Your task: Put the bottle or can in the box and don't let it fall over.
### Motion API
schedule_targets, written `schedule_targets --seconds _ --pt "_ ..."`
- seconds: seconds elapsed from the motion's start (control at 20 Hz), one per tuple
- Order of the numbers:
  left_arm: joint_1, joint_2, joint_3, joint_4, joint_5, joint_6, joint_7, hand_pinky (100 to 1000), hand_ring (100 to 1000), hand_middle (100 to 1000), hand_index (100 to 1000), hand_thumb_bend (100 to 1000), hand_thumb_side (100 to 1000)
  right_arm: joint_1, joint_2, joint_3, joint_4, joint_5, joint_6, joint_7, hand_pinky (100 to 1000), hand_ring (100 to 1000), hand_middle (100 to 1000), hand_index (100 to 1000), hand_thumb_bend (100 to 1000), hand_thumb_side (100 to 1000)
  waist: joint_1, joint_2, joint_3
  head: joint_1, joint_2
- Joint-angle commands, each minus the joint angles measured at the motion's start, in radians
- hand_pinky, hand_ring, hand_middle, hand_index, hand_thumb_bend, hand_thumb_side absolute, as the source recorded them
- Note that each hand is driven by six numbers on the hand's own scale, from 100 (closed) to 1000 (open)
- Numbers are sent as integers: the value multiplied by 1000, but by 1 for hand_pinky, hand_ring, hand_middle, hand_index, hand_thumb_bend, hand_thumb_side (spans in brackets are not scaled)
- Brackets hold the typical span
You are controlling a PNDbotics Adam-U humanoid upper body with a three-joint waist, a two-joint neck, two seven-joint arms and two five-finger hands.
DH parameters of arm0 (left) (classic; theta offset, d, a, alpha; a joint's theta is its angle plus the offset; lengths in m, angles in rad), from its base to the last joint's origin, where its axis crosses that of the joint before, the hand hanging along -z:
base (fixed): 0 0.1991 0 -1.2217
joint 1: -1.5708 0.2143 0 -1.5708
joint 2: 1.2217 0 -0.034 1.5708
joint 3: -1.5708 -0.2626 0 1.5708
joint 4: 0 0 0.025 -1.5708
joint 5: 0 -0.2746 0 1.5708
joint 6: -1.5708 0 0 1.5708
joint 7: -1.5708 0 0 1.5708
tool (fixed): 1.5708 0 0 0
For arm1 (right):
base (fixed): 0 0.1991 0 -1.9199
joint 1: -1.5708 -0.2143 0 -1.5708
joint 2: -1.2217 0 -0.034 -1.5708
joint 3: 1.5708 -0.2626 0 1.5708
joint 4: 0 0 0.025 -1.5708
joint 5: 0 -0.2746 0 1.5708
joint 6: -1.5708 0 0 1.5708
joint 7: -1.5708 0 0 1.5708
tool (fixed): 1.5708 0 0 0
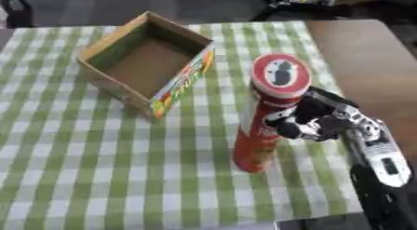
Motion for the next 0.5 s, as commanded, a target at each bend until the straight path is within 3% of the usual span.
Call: schedule_targets --seconds 0.05,0.5 --pt "-7 11 8 -13 -6 0 -3 1000 1000 1000 796 196 772 -18 -10 -1 -25 -7 3 -2 1000 1000 1000 1000 570 336 1 -8 1 -4 -14" --pt "-9 9 7 -15 -7 1 -5 1000 1000 1000 795 196 771 -31 -1 8 -31 4 7 -16 1000 1000 1000 1000 568 348 1 -8 3 -4 -14"
